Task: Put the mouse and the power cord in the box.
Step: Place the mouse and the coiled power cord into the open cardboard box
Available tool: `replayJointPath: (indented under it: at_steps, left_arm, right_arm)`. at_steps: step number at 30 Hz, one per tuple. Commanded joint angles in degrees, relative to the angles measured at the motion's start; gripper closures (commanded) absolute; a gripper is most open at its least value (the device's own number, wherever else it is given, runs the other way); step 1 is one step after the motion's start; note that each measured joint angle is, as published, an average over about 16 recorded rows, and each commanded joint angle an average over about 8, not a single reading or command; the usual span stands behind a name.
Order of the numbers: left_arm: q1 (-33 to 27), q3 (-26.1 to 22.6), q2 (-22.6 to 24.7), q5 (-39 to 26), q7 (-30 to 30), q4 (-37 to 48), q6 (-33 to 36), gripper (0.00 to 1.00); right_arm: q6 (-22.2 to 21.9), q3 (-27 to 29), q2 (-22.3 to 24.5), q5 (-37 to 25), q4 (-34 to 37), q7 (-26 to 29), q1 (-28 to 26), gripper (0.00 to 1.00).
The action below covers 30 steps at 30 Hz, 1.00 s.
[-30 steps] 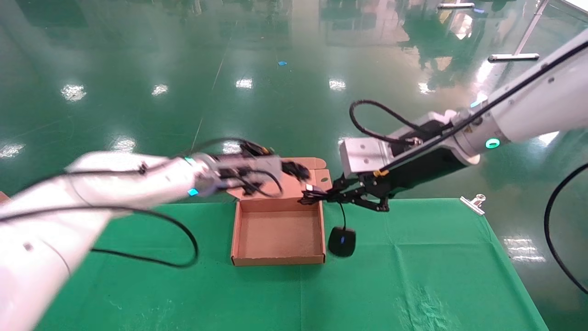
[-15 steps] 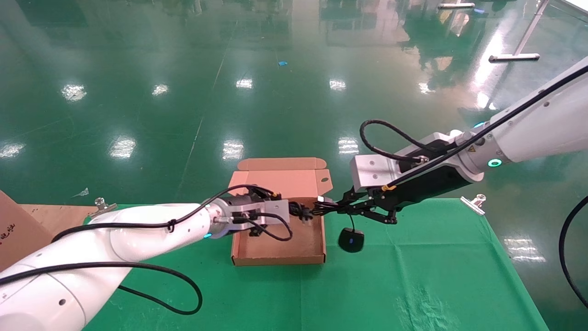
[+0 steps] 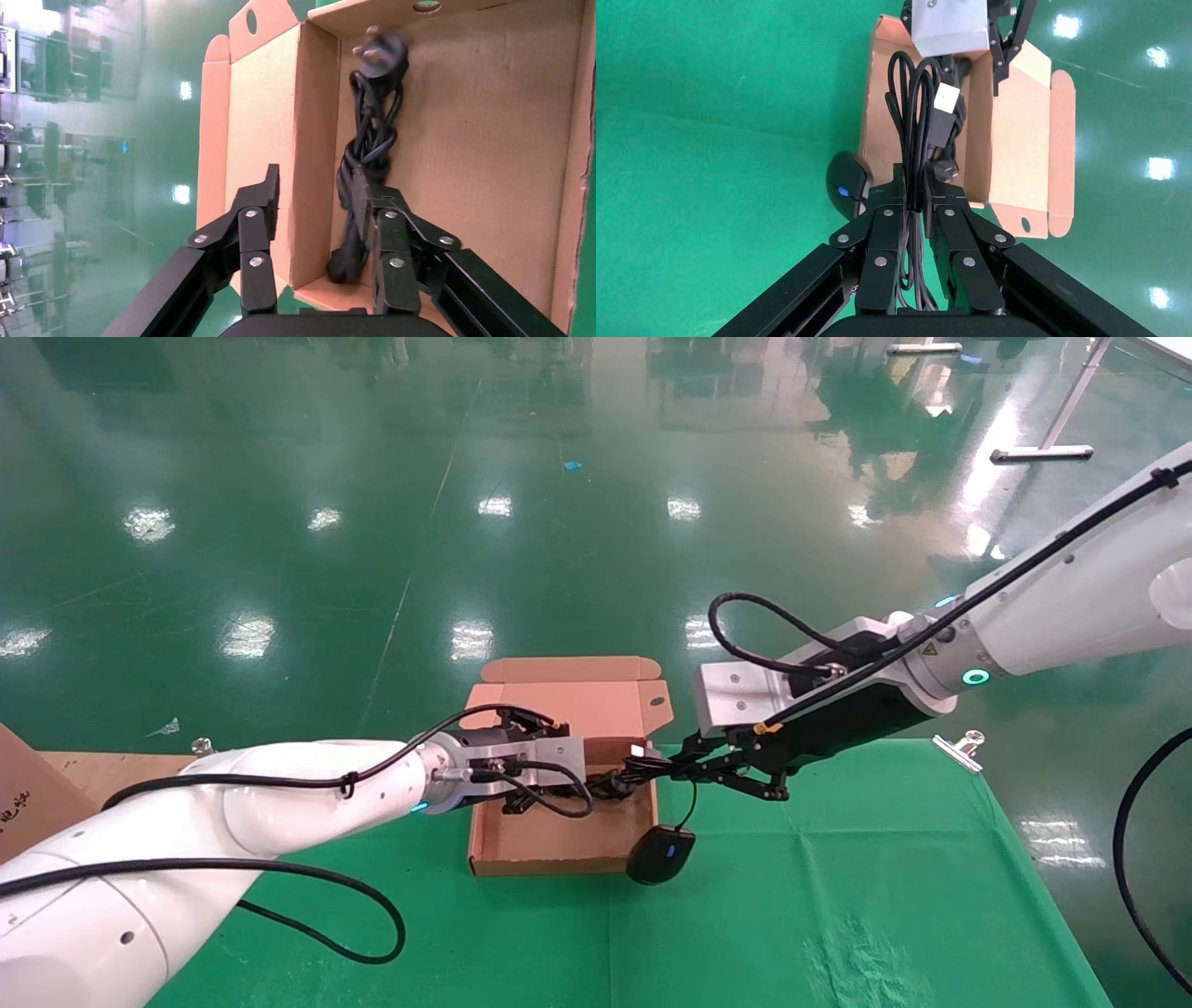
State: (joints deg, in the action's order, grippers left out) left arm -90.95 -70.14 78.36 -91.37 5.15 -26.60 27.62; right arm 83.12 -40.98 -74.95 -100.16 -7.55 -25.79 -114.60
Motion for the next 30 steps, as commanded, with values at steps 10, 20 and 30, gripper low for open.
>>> replayJointPath:
  at_steps: [10, 20, 30]
  left_arm:
    - [-2.65, 0.25, -1.40, 7.13, -0.07, 0.65, 3.46, 0.00]
    - [-5.93, 7.51, -12.44, 19.90, 9.69, -0.88, 20.84, 0.00]
    - [-5.28, 11.68, -21.70, 26.35, 16.53, 0.27, 29.17, 0.00]
  right_arm:
    - [0.09, -0.20, -1.96, 0.11, 0.02, 0.59, -1.68, 1.00]
    - [-0.64, -1.88, -3.24, 1.61, -8.06, 5.74, -1.20, 1.00]
    - [-6.95, -9.72, -3.83, 6.09, -22.80, 15.15, 3.57, 1.00]
